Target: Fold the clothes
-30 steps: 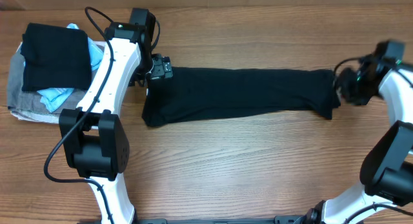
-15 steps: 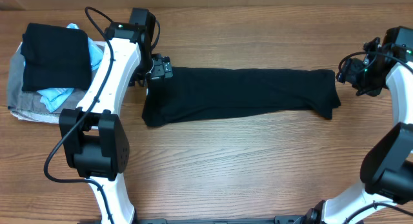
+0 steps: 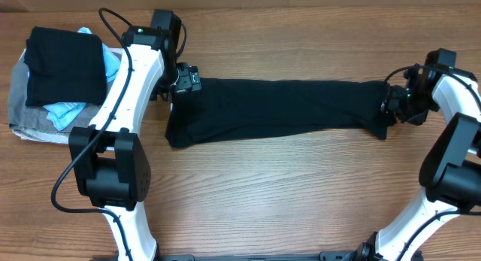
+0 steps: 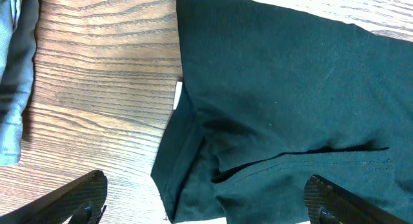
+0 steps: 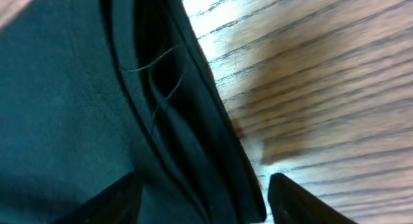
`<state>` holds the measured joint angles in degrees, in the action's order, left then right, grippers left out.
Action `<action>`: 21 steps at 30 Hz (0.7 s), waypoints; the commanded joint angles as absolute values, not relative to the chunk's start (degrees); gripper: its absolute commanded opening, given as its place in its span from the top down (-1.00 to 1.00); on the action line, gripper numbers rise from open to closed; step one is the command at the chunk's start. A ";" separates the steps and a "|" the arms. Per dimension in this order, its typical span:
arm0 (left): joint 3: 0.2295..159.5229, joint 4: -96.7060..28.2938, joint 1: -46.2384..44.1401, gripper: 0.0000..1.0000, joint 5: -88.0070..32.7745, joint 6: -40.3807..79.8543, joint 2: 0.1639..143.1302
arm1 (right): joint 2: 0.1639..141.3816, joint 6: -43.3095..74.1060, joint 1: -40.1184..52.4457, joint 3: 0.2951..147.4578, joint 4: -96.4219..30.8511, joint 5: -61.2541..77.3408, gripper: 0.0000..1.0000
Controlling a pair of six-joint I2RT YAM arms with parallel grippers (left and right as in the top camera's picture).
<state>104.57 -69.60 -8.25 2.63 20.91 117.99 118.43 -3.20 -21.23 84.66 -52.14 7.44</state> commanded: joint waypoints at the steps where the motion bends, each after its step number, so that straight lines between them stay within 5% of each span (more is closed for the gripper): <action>1: 104.25 -69.58 -8.38 -1.00 2.98 21.45 117.75 | 118.98 -3.46 -20.93 84.47 -51.70 7.88 -0.26; 14: 104.25 -69.58 -8.38 -1.00 2.98 21.45 117.75 | 119.07 -3.49 -20.18 81.34 -47.90 8.73 -0.24; 18: 104.25 -69.58 -8.38 -1.00 2.98 21.45 117.75 | 119.07 -3.46 -20.18 80.20 -47.18 8.67 0.03; 21: 104.25 -69.58 -8.38 -1.00 2.98 21.45 117.75 | 119.00 -3.49 -20.21 80.75 -47.48 9.93 0.42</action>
<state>104.57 -69.60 -8.25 2.63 20.88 117.99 118.61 -3.86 -20.49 81.56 -47.31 8.51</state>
